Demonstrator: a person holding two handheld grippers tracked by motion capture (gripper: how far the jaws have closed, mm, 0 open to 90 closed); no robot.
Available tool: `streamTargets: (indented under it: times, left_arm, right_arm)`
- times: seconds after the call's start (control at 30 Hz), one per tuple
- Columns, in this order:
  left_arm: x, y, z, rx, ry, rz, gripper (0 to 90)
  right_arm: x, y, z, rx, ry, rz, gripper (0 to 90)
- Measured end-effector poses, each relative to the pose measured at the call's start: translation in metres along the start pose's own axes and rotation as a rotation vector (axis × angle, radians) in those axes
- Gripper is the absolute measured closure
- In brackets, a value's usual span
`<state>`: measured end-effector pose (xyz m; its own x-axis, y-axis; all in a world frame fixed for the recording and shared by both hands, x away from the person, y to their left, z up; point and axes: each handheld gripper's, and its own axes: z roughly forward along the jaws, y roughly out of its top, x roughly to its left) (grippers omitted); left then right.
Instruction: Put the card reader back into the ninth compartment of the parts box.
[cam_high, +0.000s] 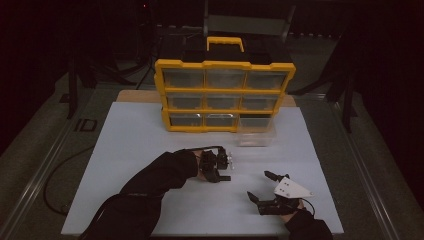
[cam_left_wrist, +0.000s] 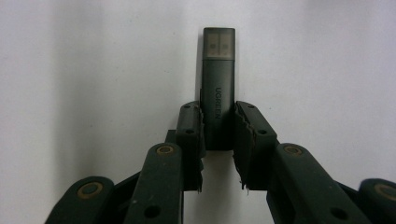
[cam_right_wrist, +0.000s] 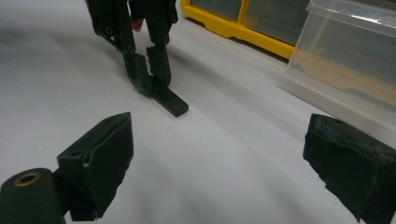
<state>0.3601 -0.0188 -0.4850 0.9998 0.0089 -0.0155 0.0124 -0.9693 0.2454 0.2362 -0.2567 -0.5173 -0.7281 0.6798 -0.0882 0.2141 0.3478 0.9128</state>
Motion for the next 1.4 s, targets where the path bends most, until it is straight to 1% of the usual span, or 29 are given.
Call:
streamTargets:
  times: [0.1,0.13,0.2,0.23,0.27,0.3,0.33,0.43,0.5,0.6,0.63,0.67,0.7,0.77,0.8,0.83,0.87,0.97,1.0,1.03,1.1,1.13,1.17,1.23,1.27,1.3,1.33,1.37,1.4]
  left_arm:
    - [0.001,0.000,-0.004,-0.008,-0.002,-0.007,74.1]
    - [0.000,0.000,-0.006,-0.014,0.005,-0.010,74.1]
    - [0.001,-0.001,-0.010,-0.022,-0.001,-0.011,74.1]
    - [0.001,-0.001,-0.012,-0.027,0.006,-0.015,74.1]
    - [0.002,-0.001,-0.013,-0.028,-0.002,-0.017,74.1]
    - [0.002,0.000,-0.015,-0.025,0.000,-0.011,74.1]
    - [0.002,0.000,-0.017,-0.031,0.006,-0.017,74.1]
    - [0.003,0.000,-0.022,-0.044,-0.005,-0.026,74.1]
    - [0.002,0.001,-0.026,-0.040,-0.001,-0.023,74.0]
    - [0.003,0.002,-0.030,-0.048,-0.009,-0.021,74.0]
    - [0.003,0.004,-0.034,-0.058,-0.013,-0.026,74.0]
    - [0.004,0.004,-0.036,-0.062,-0.014,-0.022,74.1]
    - [0.004,0.005,-0.038,-0.064,-0.009,-0.028,74.0]
    - [0.004,0.006,-0.042,-0.065,-0.004,-0.024,74.0]
    - [0.005,0.007,-0.044,-0.072,-0.011,-0.031,74.1]
    - [0.005,0.007,-0.045,-0.071,-0.011,-0.028,74.0]
    - [0.005,0.008,-0.047,-0.071,-0.002,-0.027,74.0]
    - [0.004,0.009,-0.050,-0.073,-0.001,-0.025,74.0]
    - [0.005,0.010,-0.052,-0.082,-0.005,-0.033,74.0]
    - [0.005,0.010,-0.053,-0.082,0.003,-0.032,74.1]
    - [0.007,0.011,-0.056,-0.075,-0.001,-0.032,74.0]
    - [0.008,0.012,-0.057,-0.073,0.009,-0.031,74.0]
    - [0.009,0.013,-0.059,-0.075,0.003,-0.038,74.0]
    - [0.010,0.014,-0.062,-0.078,0.010,-0.036,74.1]
    - [0.010,0.015,-0.064,-0.078,0.007,-0.034,74.0]
    - [0.011,0.017,-0.066,-0.079,0.016,-0.033,74.0]
    - [0.011,0.017,-0.067,-0.085,0.012,-0.039,74.0]
    - [0.012,0.018,-0.069,-0.085,0.009,-0.034,74.0]
    - [0.013,0.019,-0.071,-0.088,0.013,-0.038,74.0]
  right_arm:
    - [0.000,0.000,0.000,0.000,0.000,0.000,8.6]
    - [0.000,0.000,0.000,-0.006,-0.002,0.001,8.6]
    - [0.000,0.000,0.000,-0.001,0.000,0.001,8.6]
    - [0.000,0.000,0.000,-0.001,0.000,-0.001,8.6]
    - [0.000,0.000,0.000,-0.001,-0.001,-0.003,8.6]
    - [0.000,0.000,0.000,0.000,-0.001,-0.001,8.6]
    - [0.000,0.000,0.000,-0.002,-0.002,0.000,8.6]
    - [0.000,0.000,0.000,0.000,-0.001,-0.001,8.6]
    - [0.000,0.000,0.000,-0.003,0.001,-0.002,8.7]
    - [0.000,0.000,0.000,-0.004,0.001,0.000,8.6]
    - [0.000,0.000,0.000,-0.003,0.000,0.000,8.6]
    - [0.000,0.000,0.000,-0.002,0.000,0.000,8.6]
    - [0.000,0.000,0.000,-0.005,-0.001,0.000,8.7]
    - [0.000,0.000,0.000,-0.004,-0.001,0.001,8.6]
    - [0.000,0.000,0.000,-0.003,0.000,-0.001,8.6]
    - [0.000,0.000,0.000,-0.002,0.000,-0.003,8.6]
    - [0.000,0.000,0.000,-0.001,0.000,-0.002,8.6]
    - [0.000,0.000,0.000,-0.003,0.000,0.002,8.6]
    - [0.000,0.000,0.000,-0.004,0.000,-0.001,8.6]
    - [0.000,0.000,0.000,-0.002,0.000,-0.001,8.6]
    - [0.000,0.000,0.000,-0.004,0.002,0.001,8.6]
    - [0.000,0.000,0.000,-0.004,0.002,0.001,8.6]
    - [0.000,0.000,0.000,-0.003,0.001,0.001,8.6]
    - [0.000,0.000,0.000,-0.003,0.002,0.000,8.6]
    - [0.000,0.000,0.000,-0.003,0.001,0.000,8.6]
    - [0.000,0.000,0.000,-0.004,0.001,0.002,8.6]
    - [0.000,0.000,0.000,-0.004,0.001,0.003,8.6]
    - [0.000,0.000,0.000,-0.002,0.001,0.000,8.6]
    - [0.000,0.000,0.000,-0.003,0.002,0.000,8.6]
